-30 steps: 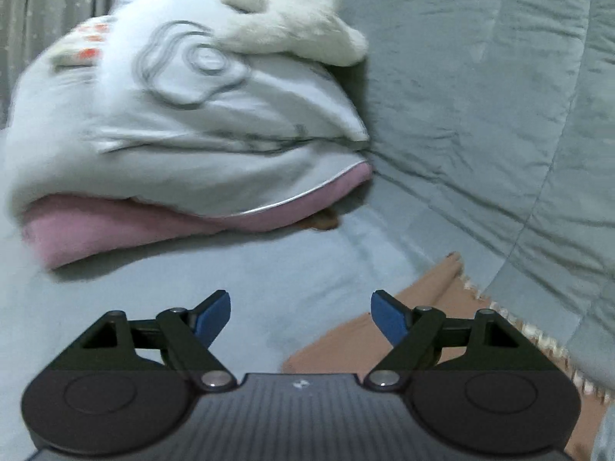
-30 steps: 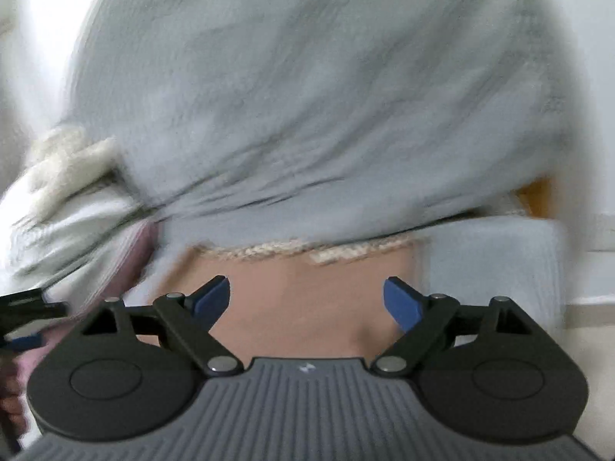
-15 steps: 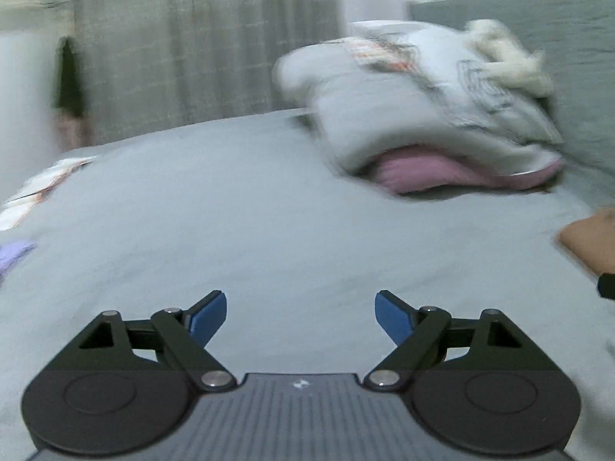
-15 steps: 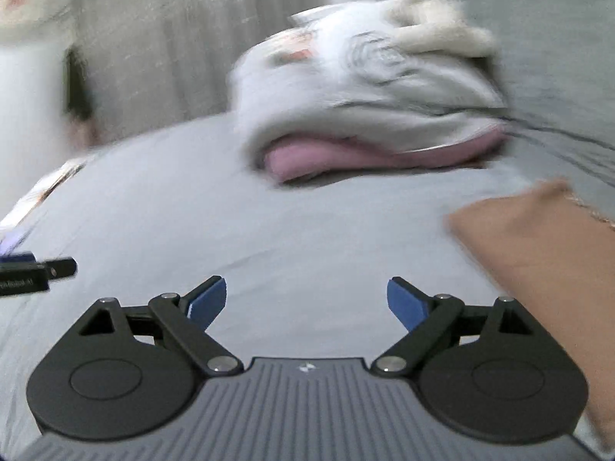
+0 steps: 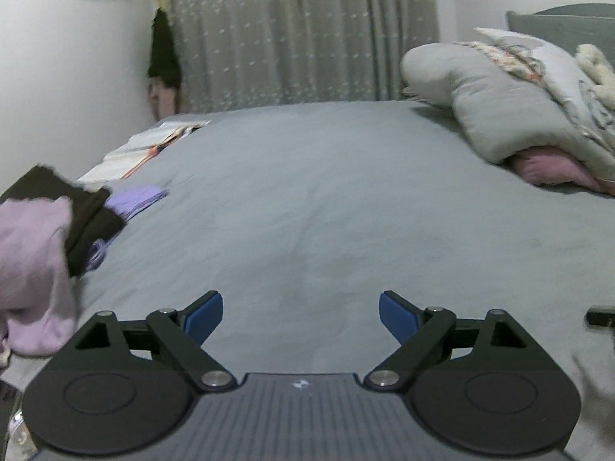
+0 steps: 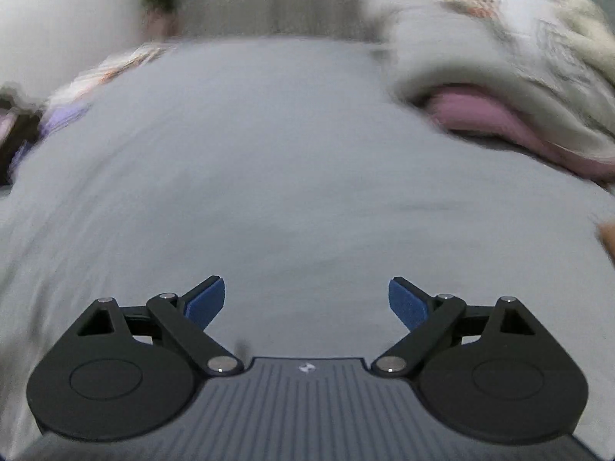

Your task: Fold clothes

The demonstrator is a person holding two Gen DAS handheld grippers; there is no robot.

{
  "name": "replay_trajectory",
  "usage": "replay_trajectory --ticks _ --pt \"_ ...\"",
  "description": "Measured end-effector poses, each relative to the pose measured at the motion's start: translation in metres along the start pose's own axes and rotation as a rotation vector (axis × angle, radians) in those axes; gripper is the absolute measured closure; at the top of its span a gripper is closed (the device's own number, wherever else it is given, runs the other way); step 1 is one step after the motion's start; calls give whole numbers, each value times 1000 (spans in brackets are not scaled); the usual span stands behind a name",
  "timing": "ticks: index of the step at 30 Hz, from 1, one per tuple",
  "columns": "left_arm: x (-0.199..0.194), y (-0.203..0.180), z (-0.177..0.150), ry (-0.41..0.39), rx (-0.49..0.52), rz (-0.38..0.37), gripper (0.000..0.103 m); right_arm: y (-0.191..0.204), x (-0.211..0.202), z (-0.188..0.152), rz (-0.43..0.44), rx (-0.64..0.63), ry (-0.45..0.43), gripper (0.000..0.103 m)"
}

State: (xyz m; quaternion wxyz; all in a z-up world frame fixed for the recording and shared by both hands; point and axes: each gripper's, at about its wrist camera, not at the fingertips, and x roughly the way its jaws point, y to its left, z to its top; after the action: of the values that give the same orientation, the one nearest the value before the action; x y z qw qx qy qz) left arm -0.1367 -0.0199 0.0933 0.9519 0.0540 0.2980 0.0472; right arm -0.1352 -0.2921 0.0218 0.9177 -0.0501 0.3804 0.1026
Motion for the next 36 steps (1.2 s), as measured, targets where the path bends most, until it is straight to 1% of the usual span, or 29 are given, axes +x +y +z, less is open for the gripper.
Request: replay_trajectory --ticks 2,6,10,11,14,15,16,17,20,21,24,26,28,30,33,36 --pt "6 10 -5 17 -4 7 13 34 8 0 56 -85 31 10" --pt "23 15 -13 47 -16 10 13 93 20 2 101 -230 37 8" --pt "51 15 -15 77 -25 -2 13 106 30 5 111 -217 14 3" --pt "56 13 -16 80 -22 -7 13 106 34 7 112 -203 6 3" --pt "71 8 -21 90 -10 -17 13 85 46 15 94 -11 -25 3" --pt "75 8 -22 95 -8 -19 12 80 50 15 86 24 -29 3" --pt "81 8 -23 97 -9 -18 12 71 55 15 65 82 -43 3" --pt "86 8 -24 95 -11 -16 12 66 57 15 40 115 -65 3" --pt "94 4 -24 80 1 -10 12 63 61 17 -42 174 -111 3" --pt "97 2 -23 71 4 -18 12 63 63 18 -67 192 -119 2" --pt "105 -5 -24 37 26 -56 12 67 68 21 -84 221 -132 2" --pt "110 -8 -27 39 48 -67 12 70 67 27 -87 248 -160 2" --pt "118 -6 -30 42 40 -76 10 72 70 29 -127 258 -182 0" --pt "126 -4 -32 44 21 -80 1 71 79 24 -143 260 -155 0" --pt "133 -3 -31 48 -1 -87 1 72 87 24 -168 247 -131 0" --pt "137 -2 -29 43 0 -99 1 70 85 28 -200 257 -166 0"
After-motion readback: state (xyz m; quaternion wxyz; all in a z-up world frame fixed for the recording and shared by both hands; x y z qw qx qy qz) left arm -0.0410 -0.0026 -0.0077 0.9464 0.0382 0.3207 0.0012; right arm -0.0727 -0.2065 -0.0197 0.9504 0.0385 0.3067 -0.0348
